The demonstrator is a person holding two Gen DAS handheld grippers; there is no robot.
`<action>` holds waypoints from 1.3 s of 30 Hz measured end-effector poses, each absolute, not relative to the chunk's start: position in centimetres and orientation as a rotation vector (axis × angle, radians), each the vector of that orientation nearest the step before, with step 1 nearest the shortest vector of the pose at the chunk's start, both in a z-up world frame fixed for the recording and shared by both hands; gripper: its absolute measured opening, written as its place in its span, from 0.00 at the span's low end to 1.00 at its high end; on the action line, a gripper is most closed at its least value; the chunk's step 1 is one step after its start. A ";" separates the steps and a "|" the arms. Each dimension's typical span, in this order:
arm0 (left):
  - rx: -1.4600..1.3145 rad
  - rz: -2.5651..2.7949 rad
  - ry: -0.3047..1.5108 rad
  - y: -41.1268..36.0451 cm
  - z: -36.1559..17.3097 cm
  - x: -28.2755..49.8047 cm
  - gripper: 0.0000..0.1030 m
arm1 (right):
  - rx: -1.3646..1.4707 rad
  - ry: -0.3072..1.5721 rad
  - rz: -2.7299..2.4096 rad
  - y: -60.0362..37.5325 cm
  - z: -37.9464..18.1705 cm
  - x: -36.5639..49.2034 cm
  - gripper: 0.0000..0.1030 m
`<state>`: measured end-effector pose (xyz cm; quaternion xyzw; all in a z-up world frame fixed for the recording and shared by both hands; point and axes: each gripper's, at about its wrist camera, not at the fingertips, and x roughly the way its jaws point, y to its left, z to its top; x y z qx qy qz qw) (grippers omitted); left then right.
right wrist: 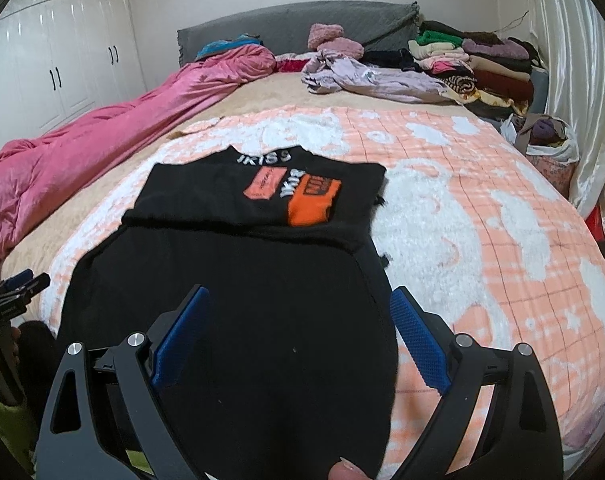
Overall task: Fold small clothes
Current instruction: 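Lift the hem with both tools and fold it toward the collar, then close both tools on the edge of the folded black sweatshirt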
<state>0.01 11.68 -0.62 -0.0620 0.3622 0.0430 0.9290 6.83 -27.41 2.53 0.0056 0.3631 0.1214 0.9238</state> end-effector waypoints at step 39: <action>-0.184 -0.077 0.901 10.3 -5.1 -0.9 0.85 | 0.011 0.974 0.223 -31.2 -5.6 1.8 0.87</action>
